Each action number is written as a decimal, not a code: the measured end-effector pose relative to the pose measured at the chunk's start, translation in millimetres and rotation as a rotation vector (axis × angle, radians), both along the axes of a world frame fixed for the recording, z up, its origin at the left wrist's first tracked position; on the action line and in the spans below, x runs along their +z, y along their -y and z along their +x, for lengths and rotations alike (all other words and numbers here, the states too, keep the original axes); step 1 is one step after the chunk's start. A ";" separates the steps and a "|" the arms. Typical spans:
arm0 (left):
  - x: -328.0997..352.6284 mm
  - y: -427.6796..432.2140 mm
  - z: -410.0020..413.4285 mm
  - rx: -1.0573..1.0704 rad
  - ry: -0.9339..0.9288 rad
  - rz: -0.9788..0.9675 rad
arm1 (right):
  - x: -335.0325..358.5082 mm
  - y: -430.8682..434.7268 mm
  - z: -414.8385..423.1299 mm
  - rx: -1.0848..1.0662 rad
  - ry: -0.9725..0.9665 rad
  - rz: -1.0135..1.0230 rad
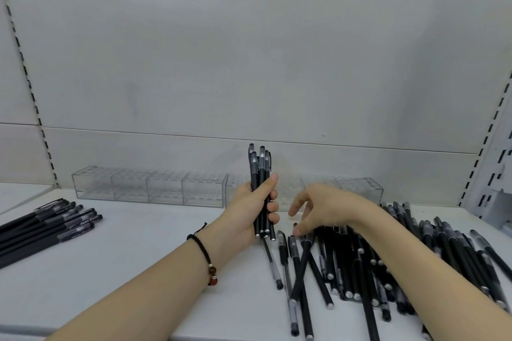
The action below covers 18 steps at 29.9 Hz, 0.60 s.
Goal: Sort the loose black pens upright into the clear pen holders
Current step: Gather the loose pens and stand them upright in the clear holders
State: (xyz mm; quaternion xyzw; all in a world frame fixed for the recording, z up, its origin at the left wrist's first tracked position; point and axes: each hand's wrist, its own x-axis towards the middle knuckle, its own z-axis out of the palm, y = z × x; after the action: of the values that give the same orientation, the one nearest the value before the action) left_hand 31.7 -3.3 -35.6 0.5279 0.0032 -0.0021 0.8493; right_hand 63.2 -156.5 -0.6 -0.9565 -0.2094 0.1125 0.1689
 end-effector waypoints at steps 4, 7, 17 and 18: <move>-0.1 0.3 -1.3 -0.002 -0.009 0.014 | 1.7 2.8 0.7 -0.026 0.005 0.044; 0.7 0.5 -2.5 -0.011 -0.019 0.019 | 4.5 8.2 0.3 -0.071 0.046 0.087; 0.2 1.0 -2.7 -0.021 -0.021 0.017 | 7.6 2.9 -7.4 -0.093 0.086 -0.099; -0.1 1.0 -2.6 -0.019 -0.021 0.017 | 5.5 0.8 -8.3 -0.093 0.069 -0.115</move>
State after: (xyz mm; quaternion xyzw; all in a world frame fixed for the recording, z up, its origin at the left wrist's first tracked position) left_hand 29.1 -4.3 -35.7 0.5350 0.0069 -0.0157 0.8447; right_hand 55.0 -157.3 4.9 -0.9766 -0.1638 0.0833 0.1113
